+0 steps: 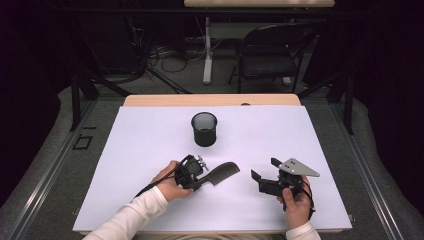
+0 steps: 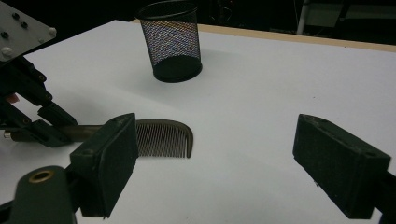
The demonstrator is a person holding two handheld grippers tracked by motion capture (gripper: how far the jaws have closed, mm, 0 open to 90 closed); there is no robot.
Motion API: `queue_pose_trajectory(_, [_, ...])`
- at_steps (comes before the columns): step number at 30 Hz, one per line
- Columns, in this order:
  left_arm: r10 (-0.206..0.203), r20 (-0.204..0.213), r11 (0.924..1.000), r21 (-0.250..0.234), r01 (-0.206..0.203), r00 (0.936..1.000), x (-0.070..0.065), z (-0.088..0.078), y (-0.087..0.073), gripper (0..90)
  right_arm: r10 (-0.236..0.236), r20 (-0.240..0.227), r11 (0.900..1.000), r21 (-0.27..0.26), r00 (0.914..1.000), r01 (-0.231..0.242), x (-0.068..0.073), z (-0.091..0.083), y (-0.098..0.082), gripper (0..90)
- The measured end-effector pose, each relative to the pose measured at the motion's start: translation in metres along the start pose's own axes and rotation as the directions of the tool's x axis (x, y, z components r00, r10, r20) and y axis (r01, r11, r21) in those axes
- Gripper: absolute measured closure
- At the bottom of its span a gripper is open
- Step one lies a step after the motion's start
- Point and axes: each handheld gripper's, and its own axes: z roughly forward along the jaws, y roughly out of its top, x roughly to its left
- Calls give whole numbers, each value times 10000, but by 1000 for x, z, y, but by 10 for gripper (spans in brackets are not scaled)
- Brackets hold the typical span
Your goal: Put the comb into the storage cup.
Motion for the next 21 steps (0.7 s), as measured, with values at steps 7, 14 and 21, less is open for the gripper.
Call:
queue_pose_trajectory(7, [-35, 58, 10000, -84, 36, 10000, 1, -2, 0, 723, 11, -9, 10000, 4, 10000, -11, 0, 0, 0, 139])
queue_pose_trajectory(14, [-142, 34, 9994, -319, 143, 9999, 2, -6, -1, 723, 61, -16, 10000, -18, 10000, -62, 0, 1, 0, 139])
queue_pose_trajectory(21, [-153, -5, 9983, -569, 152, 9999, 2, -10, -2, 723, 51, -17, 10000, -19, 10000, -51, 0, 1, 0, 139])
